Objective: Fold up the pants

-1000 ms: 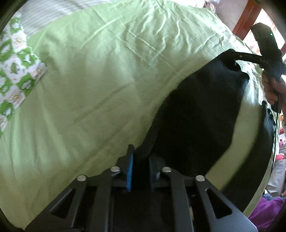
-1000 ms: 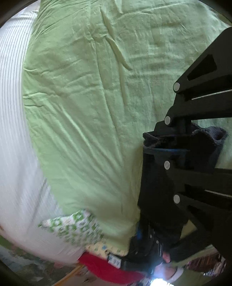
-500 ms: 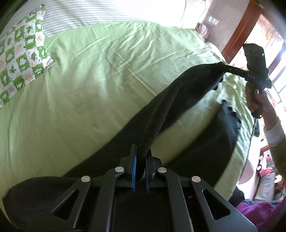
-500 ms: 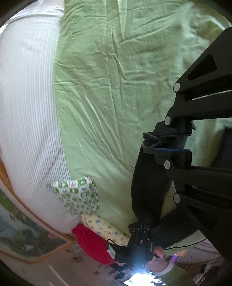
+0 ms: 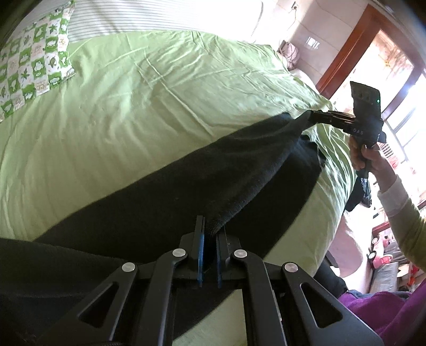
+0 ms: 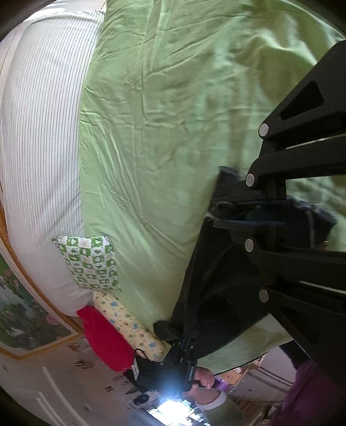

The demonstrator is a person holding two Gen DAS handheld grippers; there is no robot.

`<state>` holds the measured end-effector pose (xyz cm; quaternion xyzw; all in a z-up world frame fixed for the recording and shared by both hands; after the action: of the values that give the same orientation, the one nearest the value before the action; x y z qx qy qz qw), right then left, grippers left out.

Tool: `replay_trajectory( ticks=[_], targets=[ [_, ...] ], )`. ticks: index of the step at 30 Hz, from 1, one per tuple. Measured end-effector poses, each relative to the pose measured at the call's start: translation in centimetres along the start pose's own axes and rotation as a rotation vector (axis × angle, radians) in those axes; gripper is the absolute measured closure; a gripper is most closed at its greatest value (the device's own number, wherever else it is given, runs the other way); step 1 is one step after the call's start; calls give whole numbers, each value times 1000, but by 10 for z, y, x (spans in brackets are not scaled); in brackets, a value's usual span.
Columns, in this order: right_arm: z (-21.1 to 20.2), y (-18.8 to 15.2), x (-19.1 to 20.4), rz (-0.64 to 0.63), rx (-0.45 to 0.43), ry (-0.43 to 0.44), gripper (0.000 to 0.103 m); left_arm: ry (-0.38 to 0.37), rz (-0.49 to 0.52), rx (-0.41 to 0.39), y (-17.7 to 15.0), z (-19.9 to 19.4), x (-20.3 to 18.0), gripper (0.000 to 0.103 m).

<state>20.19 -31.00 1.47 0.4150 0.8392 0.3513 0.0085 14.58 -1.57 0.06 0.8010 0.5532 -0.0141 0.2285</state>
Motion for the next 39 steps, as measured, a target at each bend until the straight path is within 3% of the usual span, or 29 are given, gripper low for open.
replay_trajectory(
  ticks=[6, 21, 24, 25, 26, 27, 33, 39],
  targets=[
    [-14, -16, 15, -27, -20, -22, 93, -19, -1, -17, -17, -6, -8, 98],
    [13, -74, 15, 43, 118, -109, 93, -7, -30, 46, -48, 52, -10, 94],
    [8, -77, 20, 53, 124, -146, 79, -47, -43, 30, -49, 47, -12, 74],
    [5, -79, 20, 65, 130, -163, 65, -54, -46, 24, -51, 45, -14, 72],
    [2, -80, 21, 72, 125, -175, 58, -57, -50, 18, -52, 43, -14, 68],
    [-2, -80, 24, 75, 112, -179, 57, -61, -55, 14, -54, 41, -14, 67],
    [-20, -66, 56, 81, -5, -117, 56, -91, -116, -23, -66, 28, -10, 64],
    [11, -40, 105, 55, -40, 9, 53, -81, -196, -92, -81, 5, 4, 58]
  ],
)
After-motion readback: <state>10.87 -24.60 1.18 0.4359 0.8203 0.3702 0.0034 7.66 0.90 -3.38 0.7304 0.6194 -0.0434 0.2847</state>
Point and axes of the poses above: each gripper's, at about its wrist camera, not at the fingertips, and z roughly the way its jaws point, x to its left, y to its top, the point moved 5 cm from there along z, roughly the way its jaws point, and after that the axes turned 8 degrees about x, right-handed, at the moved point
